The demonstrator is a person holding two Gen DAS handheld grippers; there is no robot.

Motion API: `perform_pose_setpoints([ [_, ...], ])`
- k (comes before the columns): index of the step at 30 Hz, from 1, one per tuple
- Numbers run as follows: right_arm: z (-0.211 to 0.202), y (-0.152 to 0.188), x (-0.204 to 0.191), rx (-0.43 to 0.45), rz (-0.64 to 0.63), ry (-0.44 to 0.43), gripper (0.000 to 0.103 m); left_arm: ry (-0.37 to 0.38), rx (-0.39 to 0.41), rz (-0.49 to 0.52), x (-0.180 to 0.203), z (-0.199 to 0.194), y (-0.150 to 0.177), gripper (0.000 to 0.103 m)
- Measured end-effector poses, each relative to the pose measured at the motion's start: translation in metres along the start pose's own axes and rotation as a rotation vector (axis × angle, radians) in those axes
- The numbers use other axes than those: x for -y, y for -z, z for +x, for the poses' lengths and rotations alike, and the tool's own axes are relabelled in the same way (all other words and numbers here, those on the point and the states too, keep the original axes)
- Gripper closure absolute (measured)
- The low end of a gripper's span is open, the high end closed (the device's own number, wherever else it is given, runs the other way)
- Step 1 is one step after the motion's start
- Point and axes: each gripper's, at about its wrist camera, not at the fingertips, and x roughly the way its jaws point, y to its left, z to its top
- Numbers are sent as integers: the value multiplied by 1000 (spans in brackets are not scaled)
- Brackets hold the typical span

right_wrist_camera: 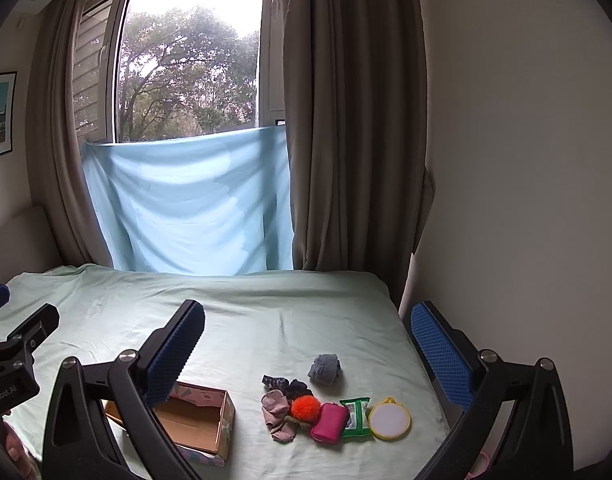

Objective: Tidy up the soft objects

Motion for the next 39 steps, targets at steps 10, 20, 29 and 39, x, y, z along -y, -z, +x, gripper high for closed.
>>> perform_pose_setpoints([
  [10,1,1,-3,4,3,13,0,13,1,-3,-7,1,-1,1],
  [20,4,1,-6,5,2,16,0,15,5,-4,-9,7,-2,1],
  [29,8,-2,-12,-13,15,42,0,57,-54,2,-17,25,-4,1],
  [39,43,32,10,-113,49,103,0,163,-199,45,10,85,35,1],
])
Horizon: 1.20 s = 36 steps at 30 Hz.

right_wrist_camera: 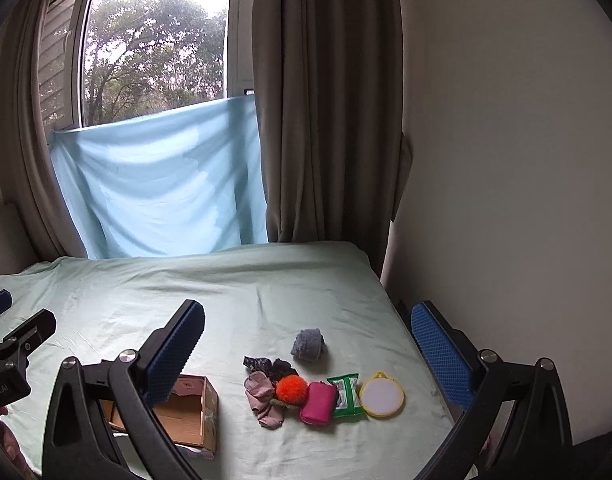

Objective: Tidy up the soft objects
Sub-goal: 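Reach the left tool to the pink mask while the right tool reaches the green wipes packet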

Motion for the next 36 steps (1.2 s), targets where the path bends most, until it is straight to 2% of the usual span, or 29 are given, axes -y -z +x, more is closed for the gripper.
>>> perform_pose_setpoints([
  [6,48,33,34,-84,-52,12,0,4,-146,-35,37,71,36,1],
  [12,121,73,60,-183,-99,-39,0,-35,-280,-90,69,163,74,1],
  [18,207,125,81,-298,-80,-95,0,-91,-365,-95,92,249,109,1],
  [25,294,181,101,-383,-90,-111,1,-124,-456,-95,107,329,151,1],
  [27,316,195,106,-410,-101,-120,9,-134,-481,-86,108,345,162,1],
  [31,352,219,108,-460,-134,-140,11,-150,-527,-74,109,376,181,1],
  [36,384,241,101,-524,-181,-168,29,-163,-572,-86,103,407,199,5],
])
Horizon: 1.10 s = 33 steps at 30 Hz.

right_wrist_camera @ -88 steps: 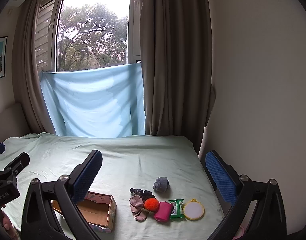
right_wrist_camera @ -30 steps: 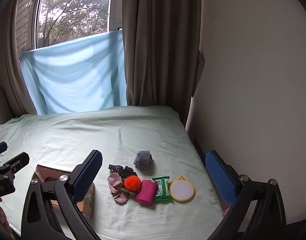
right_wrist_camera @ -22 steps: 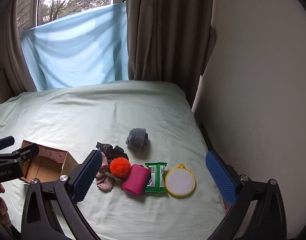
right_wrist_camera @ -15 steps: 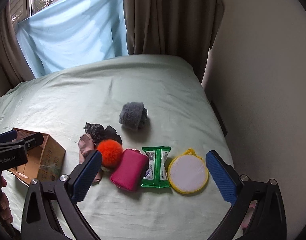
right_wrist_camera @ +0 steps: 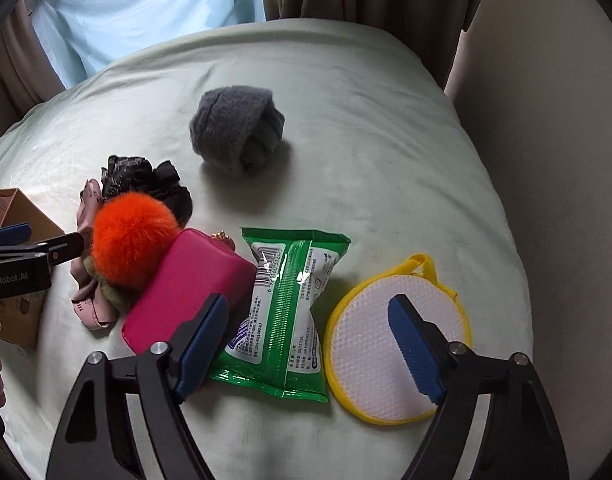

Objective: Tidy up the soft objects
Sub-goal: 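Reach the left tool to the pink mask while the right tool reaches the green wipes packet, then lift the pink mask with the left tool while the right tool lifts the green wipes packet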

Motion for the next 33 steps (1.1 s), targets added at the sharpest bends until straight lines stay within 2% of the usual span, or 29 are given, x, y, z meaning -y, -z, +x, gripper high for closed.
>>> perform_pose_setpoints([
  [3,15,2,-2,-29,-8,-7,35,16,-14,-18,-2,14,-3,7],
  [6,28,4,-4,-61,-5,-17,42,52,-30,-13,-1,25,-4,18],
  [8,32,4,-5,-61,-7,-18,43,74,-54,-4,2,34,-4,35],
  [9,33,3,-6,-58,-16,-14,46,87,-68,-4,4,38,-3,41],
  [10,34,3,-9,-57,-26,-13,49,103,-78,-7,5,42,-3,50],
  [12,39,2,-13,-63,-41,-23,62,118,-71,-7,6,43,-3,57],
  [13,42,2,-14,-71,-44,-34,64,119,-64,1,7,42,-3,61],
  [22,44,0,-18,-68,-32,6,71,127,-45,15,3,33,1,72],
  [33,9,-6,-19,-31,0,26,74,144,23,15,-7,-21,-6,73],
])
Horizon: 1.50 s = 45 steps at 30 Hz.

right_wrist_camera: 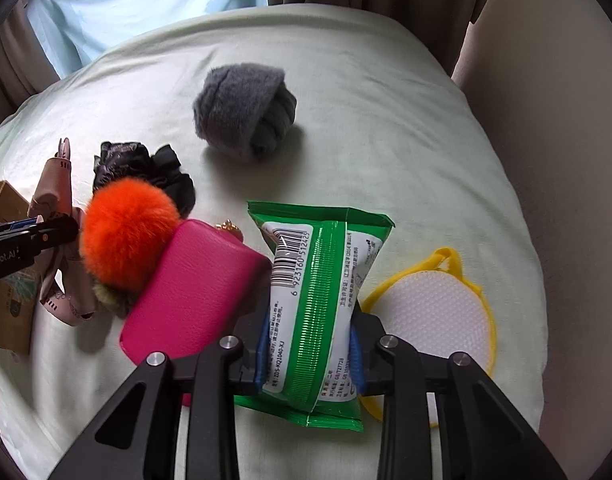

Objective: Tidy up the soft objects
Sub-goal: 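Lift the pink mask with the left tool while the right tool lifts the green wipes packet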

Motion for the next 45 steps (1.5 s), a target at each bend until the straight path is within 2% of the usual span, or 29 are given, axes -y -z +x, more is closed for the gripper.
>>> perform_pose_setpoints([
  [8,-59,-15,0,70,18,12,75,38,80,-31,-1,-79,3,73],
  [17,-168,-33,-16,165,47,33,75,111,170,-29,-24,-183,4,73],
  [25,-261,-45,-68,216,65,-18,75,126,226,-13,-81,-265,5,73],
  [29,-286,-52,-105,226,97,-63,75,116,232,5,-120,-289,0,73],
  [33,-291,-58,-151,214,111,-104,75,100,221,15,-168,-296,-1,73],
  [37,-281,-64,-198,179,123,-139,75,78,195,28,-213,-283,-3,73],
  [45,-230,-65,-286,60,152,-198,75,56,81,45,-283,-227,-1,73],
])
